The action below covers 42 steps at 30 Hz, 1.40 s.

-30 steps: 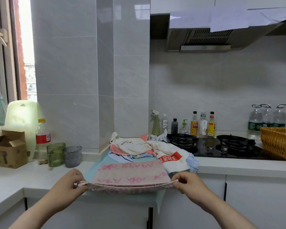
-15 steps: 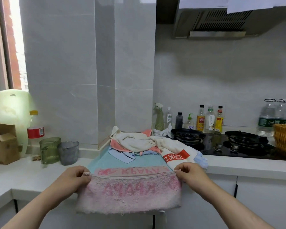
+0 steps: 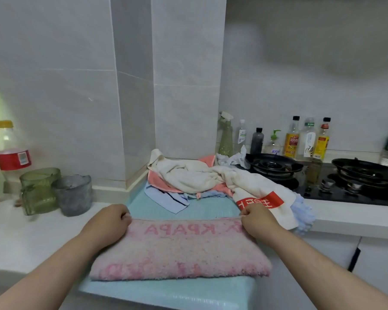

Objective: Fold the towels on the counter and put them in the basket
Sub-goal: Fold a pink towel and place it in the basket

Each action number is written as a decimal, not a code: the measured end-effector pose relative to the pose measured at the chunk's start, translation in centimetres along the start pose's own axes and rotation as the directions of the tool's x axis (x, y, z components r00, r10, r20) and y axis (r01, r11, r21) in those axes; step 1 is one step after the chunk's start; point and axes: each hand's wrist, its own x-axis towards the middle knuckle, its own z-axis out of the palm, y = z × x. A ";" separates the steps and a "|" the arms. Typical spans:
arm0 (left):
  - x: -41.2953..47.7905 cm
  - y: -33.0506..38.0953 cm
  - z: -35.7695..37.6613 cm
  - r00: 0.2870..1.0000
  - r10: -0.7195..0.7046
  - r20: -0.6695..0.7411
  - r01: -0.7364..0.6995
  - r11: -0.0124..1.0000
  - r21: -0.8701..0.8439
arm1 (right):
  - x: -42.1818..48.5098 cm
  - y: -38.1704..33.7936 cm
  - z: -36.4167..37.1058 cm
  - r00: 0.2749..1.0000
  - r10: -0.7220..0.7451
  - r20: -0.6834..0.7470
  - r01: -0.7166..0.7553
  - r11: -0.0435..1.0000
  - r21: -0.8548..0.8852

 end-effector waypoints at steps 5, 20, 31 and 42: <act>0.9 0.8 0.2 0.989 0.016 0.147 -0.042 0.983 0.176 | 0.9 0.1 0.8 0.999 0.049 0.020 -0.046 0.993 -0.112; -0.2 0.6 -2.9 0.980 -0.199 0.011 0.192 0.931 -0.310 | -2.0 -4.2 -1.3 0.995 -0.092 0.035 0.083 0.975 0.207; -2.1 1.0 -3.4 0.992 -0.085 -0.096 0.089 0.995 0.034 | -3.3 -2.5 -0.6 0.992 0.011 0.123 -0.044 0.964 0.264; -6.8 6.2 1.8 0.897 0.137 0.421 -0.257 0.935 0.244 | -7.2 -1.9 -1.3 0.904 0.030 0.426 -0.358 0.600 0.715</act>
